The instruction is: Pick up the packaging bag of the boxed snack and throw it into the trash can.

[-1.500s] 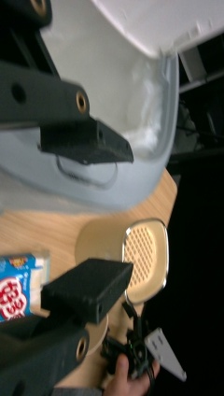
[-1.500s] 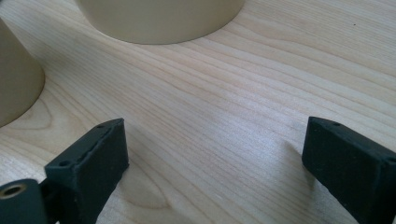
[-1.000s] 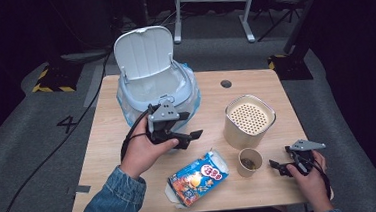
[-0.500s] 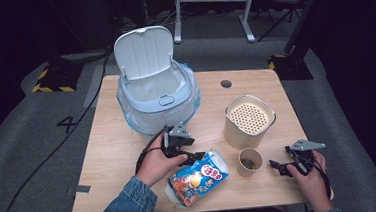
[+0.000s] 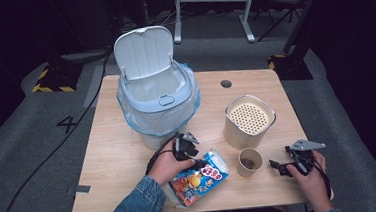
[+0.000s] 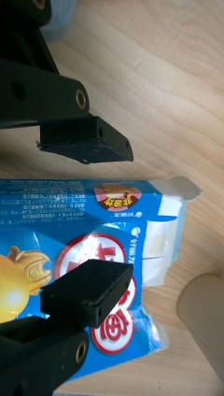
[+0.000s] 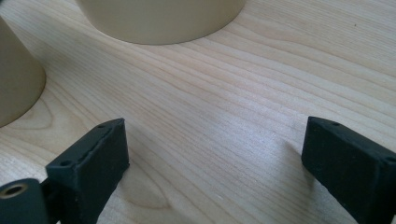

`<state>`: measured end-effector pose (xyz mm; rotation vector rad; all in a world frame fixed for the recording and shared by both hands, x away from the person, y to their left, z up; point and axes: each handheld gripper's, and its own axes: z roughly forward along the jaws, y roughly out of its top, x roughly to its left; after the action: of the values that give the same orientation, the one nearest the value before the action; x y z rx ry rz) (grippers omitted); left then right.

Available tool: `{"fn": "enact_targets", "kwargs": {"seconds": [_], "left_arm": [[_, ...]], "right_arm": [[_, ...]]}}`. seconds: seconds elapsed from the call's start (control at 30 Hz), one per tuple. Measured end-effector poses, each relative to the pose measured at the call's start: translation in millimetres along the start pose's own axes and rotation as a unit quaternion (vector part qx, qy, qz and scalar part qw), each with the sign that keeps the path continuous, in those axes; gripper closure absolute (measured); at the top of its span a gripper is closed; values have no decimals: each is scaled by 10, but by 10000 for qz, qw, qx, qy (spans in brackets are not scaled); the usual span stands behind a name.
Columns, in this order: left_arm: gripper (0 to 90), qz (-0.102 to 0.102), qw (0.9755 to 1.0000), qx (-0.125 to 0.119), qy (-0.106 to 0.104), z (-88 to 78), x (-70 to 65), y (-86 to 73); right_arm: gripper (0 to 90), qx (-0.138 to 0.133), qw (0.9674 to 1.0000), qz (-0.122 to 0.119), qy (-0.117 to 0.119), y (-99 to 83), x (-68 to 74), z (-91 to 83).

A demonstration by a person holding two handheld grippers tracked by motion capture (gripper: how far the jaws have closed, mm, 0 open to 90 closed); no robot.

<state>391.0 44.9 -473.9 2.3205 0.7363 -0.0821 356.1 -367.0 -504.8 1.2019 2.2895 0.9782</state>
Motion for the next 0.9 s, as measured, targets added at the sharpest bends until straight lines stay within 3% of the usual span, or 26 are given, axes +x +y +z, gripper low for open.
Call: {"fn": "enact_targets", "kwargs": {"seconds": [0.13,0.23,0.37,0.47,0.53,0.6,0.83,0.9], "left_arm": [[434,-24,9998,193,-3,56,0,-2],[460,-45,9993,338,-126,100,9,-6],[651,98,9989,468,12,88,26,14],[697,126,9985,527,38,81,41,20],[784,110,9986,518,85,76,39,22],[839,151,9987,458,147,37,45,32],[882,120,9999,-15,-57,-199,9,59],[882,143,9992,-329,-188,-304,-12,69]], "right_arm": [[75,0,10000,0,-1,0,0,0],[75,0,10000,-5,-6,0,-1,0],[75,-1,10000,-1,0,0,0,0],[75,-1,10000,-1,0,0,0,0],[75,-2,10000,0,-1,0,0,0],[75,-1,10000,0,-1,0,0,0],[75,0,10000,-5,-7,0,-1,1],[75,1,10000,-4,-6,0,-1,0]]}}
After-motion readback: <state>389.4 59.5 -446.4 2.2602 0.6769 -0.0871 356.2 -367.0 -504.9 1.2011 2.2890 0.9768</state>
